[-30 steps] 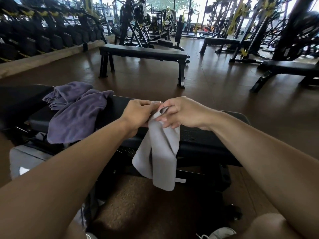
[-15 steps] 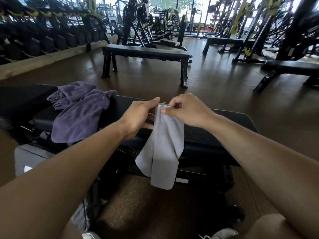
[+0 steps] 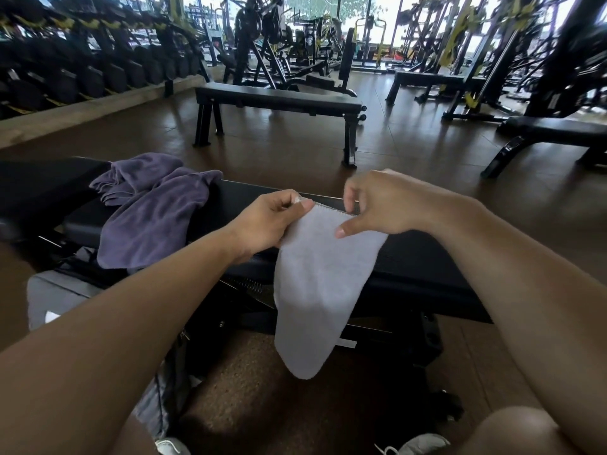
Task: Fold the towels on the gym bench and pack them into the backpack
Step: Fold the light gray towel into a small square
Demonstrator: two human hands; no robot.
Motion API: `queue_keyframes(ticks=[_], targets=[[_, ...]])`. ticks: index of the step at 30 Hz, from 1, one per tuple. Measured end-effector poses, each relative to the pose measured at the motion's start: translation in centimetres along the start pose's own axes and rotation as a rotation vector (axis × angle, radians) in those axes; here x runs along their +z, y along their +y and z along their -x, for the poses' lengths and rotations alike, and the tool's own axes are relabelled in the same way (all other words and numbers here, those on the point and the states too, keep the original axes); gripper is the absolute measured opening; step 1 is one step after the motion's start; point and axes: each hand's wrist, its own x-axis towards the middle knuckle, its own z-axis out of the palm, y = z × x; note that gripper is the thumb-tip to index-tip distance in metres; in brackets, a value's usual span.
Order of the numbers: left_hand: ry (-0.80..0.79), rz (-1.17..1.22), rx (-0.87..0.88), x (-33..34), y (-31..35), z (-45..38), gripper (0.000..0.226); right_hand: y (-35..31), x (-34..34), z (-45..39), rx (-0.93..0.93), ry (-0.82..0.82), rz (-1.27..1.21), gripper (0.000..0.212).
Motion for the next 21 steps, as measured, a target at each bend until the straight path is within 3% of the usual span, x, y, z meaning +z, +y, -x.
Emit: queue_keyframes(ticks=[2,4,10,14,17,21], targets=[[-0.079,0.043,0.031,0.3,0.5,0.1,0.024,-0.5,0.0,0.0,-0.009,0.029,0.019,0.055],[-0.125,0.066,0.042,0.5,0.8,0.2,0.023,-0.9,0.5,0.0,-0.031,-0.012,-0.006,0.052],[-0.047,0.114,0.000,0.8,0.8,0.3,0.034,-1.8,1.2,0.0,-0.063,-0.049,-0.039,0.041],[-0.306,0.008,-0.071,0.8,0.4,1.0,0.040,-2.2,-0.2,0.1,-0.071,-0.036,-0.090,0.039],[-0.475,-0.072,-0.159,1.2,-0.6,0.9,0.045,-2.0,-1.6,0.8,-0.027,-0.046,-0.298,0.039],[-0.560,-0.003,-0.249,0.5,-0.7,1.0,0.044,0.6,-3.1,1.7,0.095,0.061,-0.773,0.033]])
